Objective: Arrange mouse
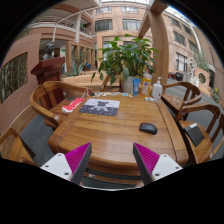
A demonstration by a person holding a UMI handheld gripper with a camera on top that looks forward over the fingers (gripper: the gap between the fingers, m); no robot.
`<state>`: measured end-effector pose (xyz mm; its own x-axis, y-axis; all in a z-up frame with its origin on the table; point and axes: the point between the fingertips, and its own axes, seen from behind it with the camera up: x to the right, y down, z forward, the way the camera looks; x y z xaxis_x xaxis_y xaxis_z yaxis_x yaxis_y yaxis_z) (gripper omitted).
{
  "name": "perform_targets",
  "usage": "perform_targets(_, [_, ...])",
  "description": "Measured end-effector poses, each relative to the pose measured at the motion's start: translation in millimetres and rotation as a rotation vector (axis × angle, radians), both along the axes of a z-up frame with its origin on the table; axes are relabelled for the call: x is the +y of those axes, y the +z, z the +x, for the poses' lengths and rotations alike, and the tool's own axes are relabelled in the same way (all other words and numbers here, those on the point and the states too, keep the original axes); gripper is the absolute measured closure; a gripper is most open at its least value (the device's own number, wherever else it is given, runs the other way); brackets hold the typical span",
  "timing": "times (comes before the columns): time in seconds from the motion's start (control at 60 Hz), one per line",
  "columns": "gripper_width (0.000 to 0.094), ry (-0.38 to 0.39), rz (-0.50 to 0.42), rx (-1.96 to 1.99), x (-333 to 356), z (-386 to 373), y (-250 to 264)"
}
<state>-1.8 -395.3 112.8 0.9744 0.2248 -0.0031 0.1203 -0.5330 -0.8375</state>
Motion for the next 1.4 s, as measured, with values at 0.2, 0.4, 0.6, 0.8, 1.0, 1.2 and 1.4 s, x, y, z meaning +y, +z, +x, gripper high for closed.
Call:
perform_targets(0.2, [0.0086, -0.144, -0.083, -0.066, 51.0, 97.3, -75.6])
perform_targets(0.4, [0.0085, -0.234, -0.061, -0.093, 122.1, 166.7, -101.3])
perform_targets(0.6, [0.0085, -0.222, -0.046, -0.108, 187.1, 179.1, -118.7])
perform_targets(0.8, [0.0089, -0.194, -0.029, -0.11, 241.3, 172.4, -120.2])
perform_targets(1.0, [0.0188, -0.182, -0.049, -0.07, 283.7, 170.1, -123.4])
perform_targets(1.2, [0.0498, -0.155, -0.048, -0.048, 290.8, 157.7, -126.0])
perform_targets(1.4, [0.0595, -0.216, -0.079, -0.053, 291.3, 159.8, -126.1])
